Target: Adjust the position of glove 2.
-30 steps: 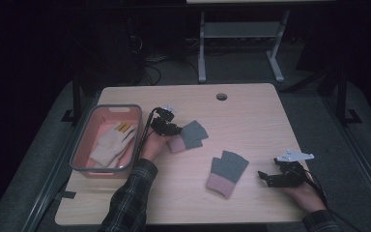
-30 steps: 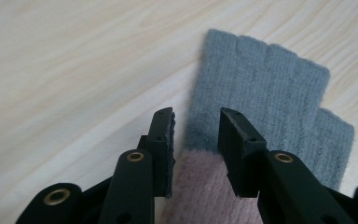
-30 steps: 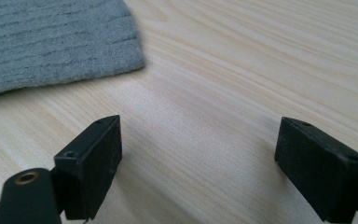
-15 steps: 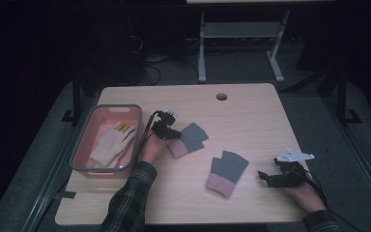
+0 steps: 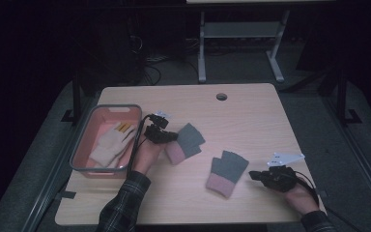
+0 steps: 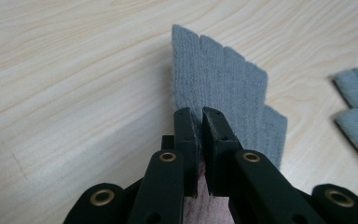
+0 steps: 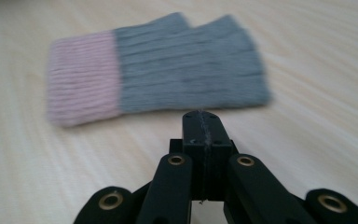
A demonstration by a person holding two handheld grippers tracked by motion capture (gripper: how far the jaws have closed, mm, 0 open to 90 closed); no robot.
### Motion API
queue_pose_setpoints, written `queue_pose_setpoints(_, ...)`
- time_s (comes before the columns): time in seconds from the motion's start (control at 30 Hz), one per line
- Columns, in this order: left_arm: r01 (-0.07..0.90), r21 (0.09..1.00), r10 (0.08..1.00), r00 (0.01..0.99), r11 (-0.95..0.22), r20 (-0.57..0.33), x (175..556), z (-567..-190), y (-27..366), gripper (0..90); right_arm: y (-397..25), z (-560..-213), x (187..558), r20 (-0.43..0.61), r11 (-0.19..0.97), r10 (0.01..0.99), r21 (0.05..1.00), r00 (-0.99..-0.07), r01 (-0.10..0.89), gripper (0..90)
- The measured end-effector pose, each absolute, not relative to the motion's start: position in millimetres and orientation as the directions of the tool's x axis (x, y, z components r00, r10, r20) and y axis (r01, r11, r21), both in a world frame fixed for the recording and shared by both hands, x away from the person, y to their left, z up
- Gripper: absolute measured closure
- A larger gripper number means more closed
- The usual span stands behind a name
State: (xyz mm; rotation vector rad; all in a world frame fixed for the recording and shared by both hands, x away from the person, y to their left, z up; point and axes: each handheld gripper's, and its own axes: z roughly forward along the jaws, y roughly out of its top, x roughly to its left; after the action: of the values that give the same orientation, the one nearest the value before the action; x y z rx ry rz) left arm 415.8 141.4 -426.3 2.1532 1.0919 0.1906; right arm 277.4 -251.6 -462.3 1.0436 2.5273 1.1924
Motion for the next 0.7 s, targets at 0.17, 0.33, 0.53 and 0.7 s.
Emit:
queue_pose_setpoints(0.17, 0.636, 0.667, 0.745, 0.642, -0.388, -0.179, 407.8, -419.9, 140.9, 84.9, -231.6, -465.9, 278.3, 0.155, 0.48, 0.607, 0.71, -0.78, 0.515, 89.9)
queue_pose_setpoints(0.33, 0.627, 0.683, 0.74, 0.646, -0.375, -0.186, 403.2, -414.3, 140.6, 85.0, -209.3, -468.2, 281.0, 0.166, 0.505, 0.576, 0.698, -0.801, 0.508, 89.9)
queue_pose_setpoints(0.53, 0.618, 0.697, 0.734, 0.651, -0.363, -0.195, 401.2, -411.8, 137.8, 85.1, -188.0, -468.8, 286.3, 0.16, 0.524, 0.561, 0.692, -0.812, 0.497, 89.9)
queue_pose_setpoints(0.7, 0.602, 0.717, 0.733, 0.654, -0.351, -0.189, 399.9, -407.9, 133.3, 85.1, -174.6, -468.7, 289.8, 0.153, 0.533, 0.551, 0.692, -0.821, 0.487, 89.9)
